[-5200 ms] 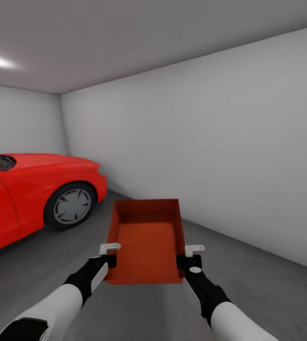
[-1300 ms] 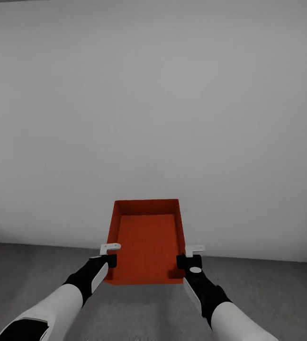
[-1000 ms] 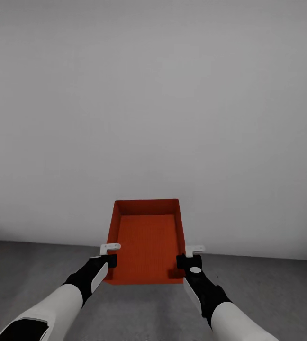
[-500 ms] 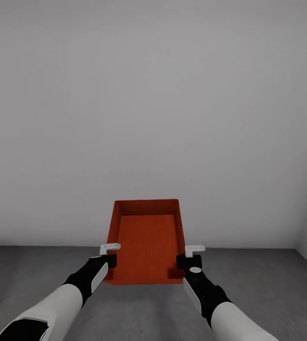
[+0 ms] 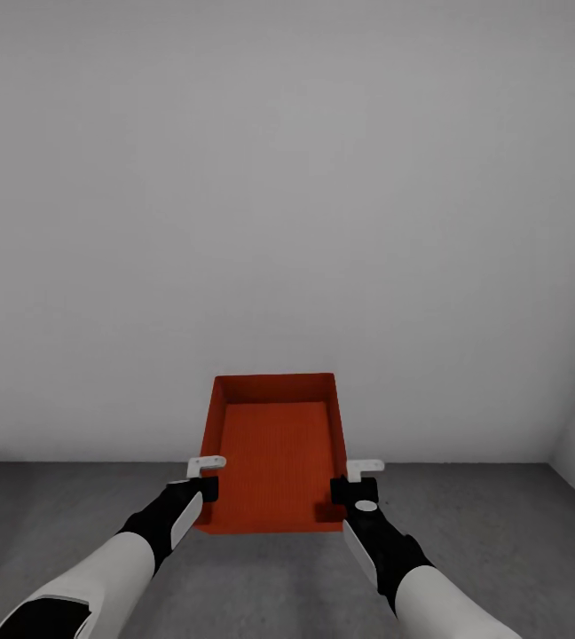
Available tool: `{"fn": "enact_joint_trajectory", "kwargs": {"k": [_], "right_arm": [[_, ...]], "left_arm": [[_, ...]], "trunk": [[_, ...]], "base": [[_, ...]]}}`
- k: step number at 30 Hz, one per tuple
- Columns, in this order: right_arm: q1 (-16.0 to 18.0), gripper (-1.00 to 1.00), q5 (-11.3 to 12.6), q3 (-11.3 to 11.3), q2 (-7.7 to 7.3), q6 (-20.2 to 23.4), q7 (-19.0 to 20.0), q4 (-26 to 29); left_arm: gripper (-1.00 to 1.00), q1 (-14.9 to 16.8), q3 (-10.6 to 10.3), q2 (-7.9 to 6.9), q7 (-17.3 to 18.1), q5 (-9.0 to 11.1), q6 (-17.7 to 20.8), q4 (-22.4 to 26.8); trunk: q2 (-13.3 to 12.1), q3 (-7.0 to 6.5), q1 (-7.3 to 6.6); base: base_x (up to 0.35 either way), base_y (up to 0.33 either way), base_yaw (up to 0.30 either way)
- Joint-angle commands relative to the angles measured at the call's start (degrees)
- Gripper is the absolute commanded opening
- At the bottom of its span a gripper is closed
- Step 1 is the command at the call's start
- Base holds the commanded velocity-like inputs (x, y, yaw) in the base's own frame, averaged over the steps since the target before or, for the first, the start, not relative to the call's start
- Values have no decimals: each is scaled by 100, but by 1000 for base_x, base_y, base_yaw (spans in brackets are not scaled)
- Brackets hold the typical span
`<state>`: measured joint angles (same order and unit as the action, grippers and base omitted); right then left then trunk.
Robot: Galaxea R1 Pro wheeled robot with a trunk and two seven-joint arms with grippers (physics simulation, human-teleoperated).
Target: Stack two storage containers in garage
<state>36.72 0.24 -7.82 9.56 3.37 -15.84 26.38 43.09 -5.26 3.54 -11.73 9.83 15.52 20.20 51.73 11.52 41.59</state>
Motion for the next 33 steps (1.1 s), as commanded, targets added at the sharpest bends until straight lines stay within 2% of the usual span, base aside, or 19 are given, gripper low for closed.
{"fn": "enact_joint_trajectory", "kwargs": {"k": [1, 33], "right_arm": [[2, -100, 73, -26, -6, 32, -33, -2], [2, -100, 73, -26, -15, 41, -42, -2]], "left_arm": [[-100, 7, 108, -328, -101, -131, -287, 31], [-100, 7, 95, -306, -101, -134, -287, 31]], "trunk": [[7, 9, 1], [7, 283, 1]], "base": [[0, 0, 0], [0, 0, 0]]}}
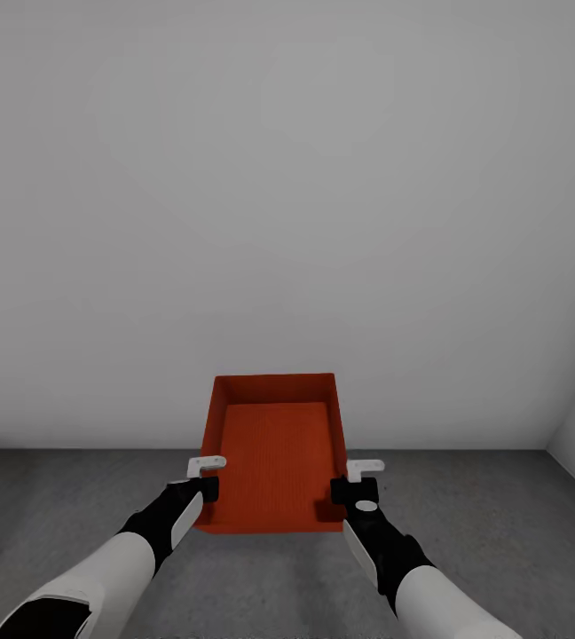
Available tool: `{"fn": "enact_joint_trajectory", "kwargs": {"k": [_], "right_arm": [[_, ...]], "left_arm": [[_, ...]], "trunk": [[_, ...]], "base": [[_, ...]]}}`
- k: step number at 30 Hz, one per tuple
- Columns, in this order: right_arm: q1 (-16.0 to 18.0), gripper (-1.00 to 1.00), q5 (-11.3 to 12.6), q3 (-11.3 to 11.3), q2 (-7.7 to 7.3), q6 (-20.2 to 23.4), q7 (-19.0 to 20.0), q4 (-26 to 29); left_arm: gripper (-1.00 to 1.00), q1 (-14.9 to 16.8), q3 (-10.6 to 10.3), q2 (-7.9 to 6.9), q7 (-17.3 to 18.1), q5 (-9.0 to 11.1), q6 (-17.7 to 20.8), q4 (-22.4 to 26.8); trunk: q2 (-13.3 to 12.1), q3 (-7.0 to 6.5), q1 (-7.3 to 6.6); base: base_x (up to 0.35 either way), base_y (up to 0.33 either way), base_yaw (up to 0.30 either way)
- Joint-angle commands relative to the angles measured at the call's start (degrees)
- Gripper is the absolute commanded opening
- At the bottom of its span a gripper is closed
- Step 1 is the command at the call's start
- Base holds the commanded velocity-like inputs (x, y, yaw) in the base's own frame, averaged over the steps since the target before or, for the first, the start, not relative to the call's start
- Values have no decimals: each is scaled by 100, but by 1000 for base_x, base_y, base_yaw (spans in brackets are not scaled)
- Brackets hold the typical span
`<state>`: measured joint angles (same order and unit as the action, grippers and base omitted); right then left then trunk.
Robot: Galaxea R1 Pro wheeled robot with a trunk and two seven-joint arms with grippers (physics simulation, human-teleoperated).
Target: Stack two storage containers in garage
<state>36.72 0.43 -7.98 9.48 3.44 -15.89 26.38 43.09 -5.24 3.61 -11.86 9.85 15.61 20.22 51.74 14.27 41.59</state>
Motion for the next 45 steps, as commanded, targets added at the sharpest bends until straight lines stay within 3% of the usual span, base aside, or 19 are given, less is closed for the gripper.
{"fn": "enact_joint_trajectory", "kwargs": {"k": [1, 45], "right_arm": [[1, -100, 54, -10, -7, 34, -37, -1], [1, -100, 54, -9, -9, 34, -37, -10]], "left_arm": [[-100, 7, 93, -314, -88, -138, -295, 29], [-100, 7, 93, -317, -86, -133, -295, 26]], "trunk": [[7, 17, 0], [7, 424, 0]], "base": [[0, 0, 0], [0, 0, 0]]}}
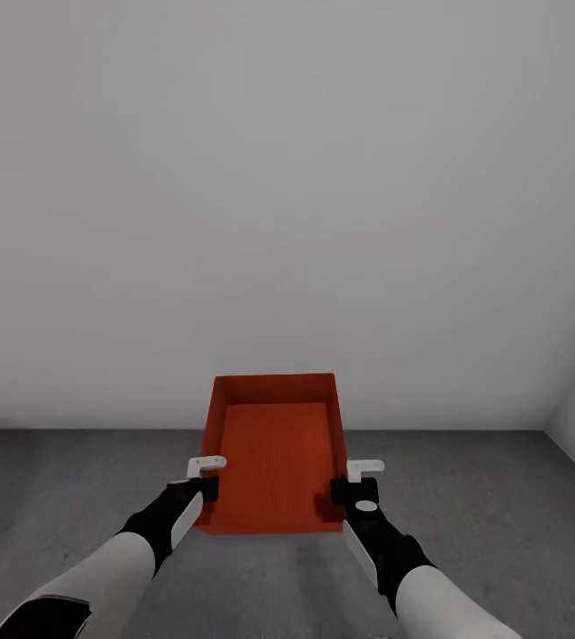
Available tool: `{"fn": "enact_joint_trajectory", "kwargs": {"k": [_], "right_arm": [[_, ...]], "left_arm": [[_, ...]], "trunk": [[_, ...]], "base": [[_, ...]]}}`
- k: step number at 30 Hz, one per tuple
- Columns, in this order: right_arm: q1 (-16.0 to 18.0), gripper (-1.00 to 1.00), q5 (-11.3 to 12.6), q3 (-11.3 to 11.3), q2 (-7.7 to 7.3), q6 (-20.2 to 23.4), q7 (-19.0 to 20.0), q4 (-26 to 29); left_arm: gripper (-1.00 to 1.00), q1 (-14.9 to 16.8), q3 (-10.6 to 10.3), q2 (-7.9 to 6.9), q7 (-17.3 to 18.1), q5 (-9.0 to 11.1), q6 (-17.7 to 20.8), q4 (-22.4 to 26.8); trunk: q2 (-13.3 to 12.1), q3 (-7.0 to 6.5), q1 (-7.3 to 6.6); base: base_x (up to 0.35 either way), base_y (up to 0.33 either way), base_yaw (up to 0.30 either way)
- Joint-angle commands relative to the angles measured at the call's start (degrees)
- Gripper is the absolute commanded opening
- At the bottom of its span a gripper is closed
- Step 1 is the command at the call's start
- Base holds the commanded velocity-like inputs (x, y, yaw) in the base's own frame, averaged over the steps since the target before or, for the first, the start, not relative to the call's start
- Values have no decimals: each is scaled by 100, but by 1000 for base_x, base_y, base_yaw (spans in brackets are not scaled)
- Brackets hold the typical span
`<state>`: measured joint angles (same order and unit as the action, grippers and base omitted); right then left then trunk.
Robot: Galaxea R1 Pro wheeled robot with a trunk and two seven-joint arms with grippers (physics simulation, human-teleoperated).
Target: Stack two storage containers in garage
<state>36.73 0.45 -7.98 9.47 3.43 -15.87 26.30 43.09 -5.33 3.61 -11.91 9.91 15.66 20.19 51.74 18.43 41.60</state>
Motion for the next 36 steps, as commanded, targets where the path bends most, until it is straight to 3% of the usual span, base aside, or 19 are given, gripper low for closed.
{"fn": "enact_joint_trajectory", "kwargs": {"k": [1, 36], "right_arm": [[1, -100, 52, -10, -7, 34, -39, -2], [1, -100, 52, -11, -16, 34, -39, -2]], "left_arm": [[-100, 6, 102, -317, -81, -139, -301, 29], [-100, 6, 106, -317, -83, -120, -301, 24]], "trunk": [[6, 17, 0], [6, 340, 0]], "base": [[0, 0, 0], [0, 0, 0]]}}
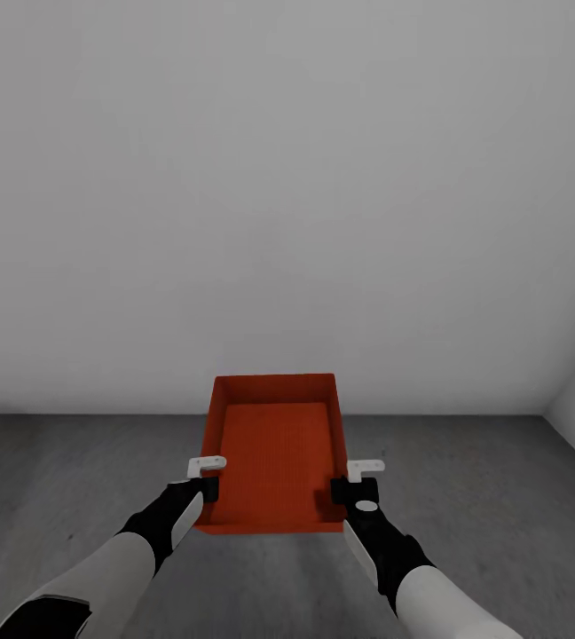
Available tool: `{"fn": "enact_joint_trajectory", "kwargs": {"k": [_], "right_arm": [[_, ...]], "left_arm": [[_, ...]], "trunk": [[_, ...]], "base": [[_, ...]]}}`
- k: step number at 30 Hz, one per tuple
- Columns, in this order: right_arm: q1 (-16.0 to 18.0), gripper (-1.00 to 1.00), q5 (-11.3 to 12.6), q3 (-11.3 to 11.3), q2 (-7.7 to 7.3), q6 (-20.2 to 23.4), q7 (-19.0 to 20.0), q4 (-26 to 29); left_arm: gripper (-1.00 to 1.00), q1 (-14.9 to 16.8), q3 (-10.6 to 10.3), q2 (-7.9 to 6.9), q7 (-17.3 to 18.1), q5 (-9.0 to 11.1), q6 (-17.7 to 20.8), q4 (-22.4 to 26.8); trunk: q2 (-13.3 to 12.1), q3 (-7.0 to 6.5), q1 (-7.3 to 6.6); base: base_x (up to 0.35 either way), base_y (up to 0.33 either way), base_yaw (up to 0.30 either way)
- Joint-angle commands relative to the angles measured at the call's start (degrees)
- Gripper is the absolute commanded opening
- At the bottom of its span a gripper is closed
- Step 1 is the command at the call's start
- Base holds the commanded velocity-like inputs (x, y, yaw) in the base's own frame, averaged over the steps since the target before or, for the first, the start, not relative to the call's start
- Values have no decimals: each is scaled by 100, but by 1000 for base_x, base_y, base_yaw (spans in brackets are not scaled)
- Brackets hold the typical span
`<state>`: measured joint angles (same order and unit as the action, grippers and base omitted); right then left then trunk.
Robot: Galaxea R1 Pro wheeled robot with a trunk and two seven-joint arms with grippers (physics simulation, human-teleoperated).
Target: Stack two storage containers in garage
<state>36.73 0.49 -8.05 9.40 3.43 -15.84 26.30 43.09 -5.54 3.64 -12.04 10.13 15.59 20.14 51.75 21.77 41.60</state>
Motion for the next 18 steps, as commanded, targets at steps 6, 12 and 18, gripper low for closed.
{"fn": "enact_joint_trajectory", "kwargs": {"k": [6, 12, 18], "right_arm": [[0, -100, 47, -4, -8, 35, -42, -2], [0, -100, 47, -4, -8, 35, -42, -2], [0, -100, 47, -4, -8, 35, -42, -2]], "left_arm": [[-100, 6, 128, -313, -68, -129, -293, 9], [-100, 6, 131, -306, -62, -118, -293, -35], [-100, 6, 132, -299, -55, -115, -293, -89]], "trunk": [[5, 62, 0], [5, 118, 0], [5, 173, 0]], "base": [[0, 0, 0], [0, 0, 0], [0, 0, 0]]}}
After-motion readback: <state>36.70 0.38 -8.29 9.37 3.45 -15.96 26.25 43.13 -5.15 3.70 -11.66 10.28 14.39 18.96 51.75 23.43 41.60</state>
